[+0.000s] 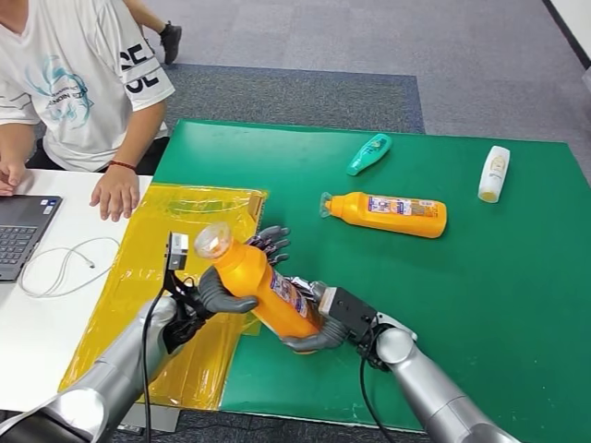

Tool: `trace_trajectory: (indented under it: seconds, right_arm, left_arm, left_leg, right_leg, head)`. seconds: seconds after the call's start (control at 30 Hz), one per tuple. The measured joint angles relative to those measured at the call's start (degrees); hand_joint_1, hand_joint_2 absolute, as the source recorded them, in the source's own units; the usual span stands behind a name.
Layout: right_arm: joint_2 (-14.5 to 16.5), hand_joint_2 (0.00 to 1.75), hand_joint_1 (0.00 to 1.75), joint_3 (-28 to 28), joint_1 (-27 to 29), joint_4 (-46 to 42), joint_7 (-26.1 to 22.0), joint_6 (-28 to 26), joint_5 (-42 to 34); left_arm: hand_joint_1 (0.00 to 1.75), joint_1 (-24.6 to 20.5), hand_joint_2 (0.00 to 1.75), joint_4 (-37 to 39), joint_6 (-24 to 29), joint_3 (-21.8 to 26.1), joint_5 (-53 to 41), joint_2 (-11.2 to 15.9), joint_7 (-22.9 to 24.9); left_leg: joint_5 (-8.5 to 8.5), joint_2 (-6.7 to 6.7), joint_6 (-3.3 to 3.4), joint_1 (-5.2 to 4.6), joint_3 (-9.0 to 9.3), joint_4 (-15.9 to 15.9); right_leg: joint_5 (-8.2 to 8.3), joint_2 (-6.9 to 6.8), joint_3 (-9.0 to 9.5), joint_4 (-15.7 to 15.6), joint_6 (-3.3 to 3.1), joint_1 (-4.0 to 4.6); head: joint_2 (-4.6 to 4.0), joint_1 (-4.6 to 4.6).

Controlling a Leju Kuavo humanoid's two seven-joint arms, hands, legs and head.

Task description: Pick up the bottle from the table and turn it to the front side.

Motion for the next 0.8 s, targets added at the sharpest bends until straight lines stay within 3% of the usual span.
trace_trajectory:
  seconds: [0.8]
  right_arm:
    - [0.3, 1.75, 1.75, -0.1, -0.5, 1.2, 0.1, -0.3, 0.1]
  left_arm:
    - [0.0, -2.8, 1.75, 5.0, 2.3, -2.5, -1.4, -1.0, -1.0]
  left_leg:
    - [0.0, 0.0, 0.0, 0.0, -0.02, 0.0]
  right_leg:
    - [0.0, 0.0, -0.01, 0.0, 0.0, 0.0]
  head:
    - [0.0, 0.0]
